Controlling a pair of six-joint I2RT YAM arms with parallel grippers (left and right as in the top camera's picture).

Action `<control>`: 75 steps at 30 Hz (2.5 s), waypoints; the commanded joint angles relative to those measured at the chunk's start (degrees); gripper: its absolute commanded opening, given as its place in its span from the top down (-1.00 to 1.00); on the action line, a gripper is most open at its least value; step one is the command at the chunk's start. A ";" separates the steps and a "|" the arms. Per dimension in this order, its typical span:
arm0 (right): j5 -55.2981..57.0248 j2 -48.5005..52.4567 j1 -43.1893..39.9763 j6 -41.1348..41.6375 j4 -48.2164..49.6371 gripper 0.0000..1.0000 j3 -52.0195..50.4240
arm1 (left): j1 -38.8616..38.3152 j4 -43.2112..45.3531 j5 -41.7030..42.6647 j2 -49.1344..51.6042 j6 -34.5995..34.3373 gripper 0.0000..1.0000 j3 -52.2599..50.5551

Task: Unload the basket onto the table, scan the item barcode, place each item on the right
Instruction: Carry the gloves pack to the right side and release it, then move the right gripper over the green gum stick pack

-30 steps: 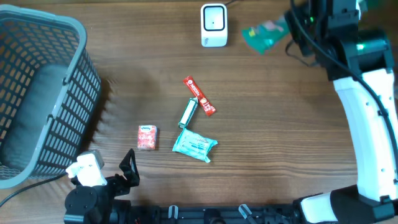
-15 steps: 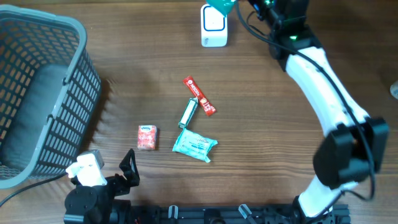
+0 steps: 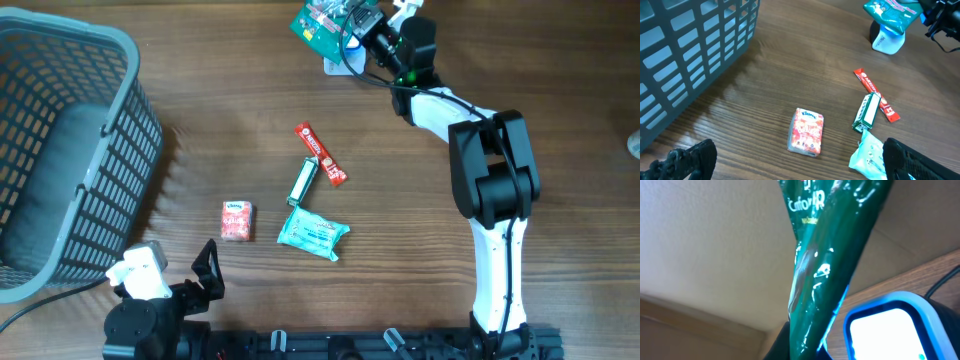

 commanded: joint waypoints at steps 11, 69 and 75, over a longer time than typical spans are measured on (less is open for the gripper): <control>-13.81 -4.00 -8.66 -3.63 3.43 0.91 2.62 | -0.26 0.13 -0.79 -0.15 0.81 -1.00 -0.28; 8.37 -23.47 30.05 -10.71 -78.44 0.91 -6.84 | -0.26 0.13 -0.79 -0.15 0.81 -1.00 -0.28; 15.80 -15.52 30.97 -9.05 -78.51 0.91 -6.84 | -0.26 0.13 -0.79 -0.15 0.79 -1.00 -0.28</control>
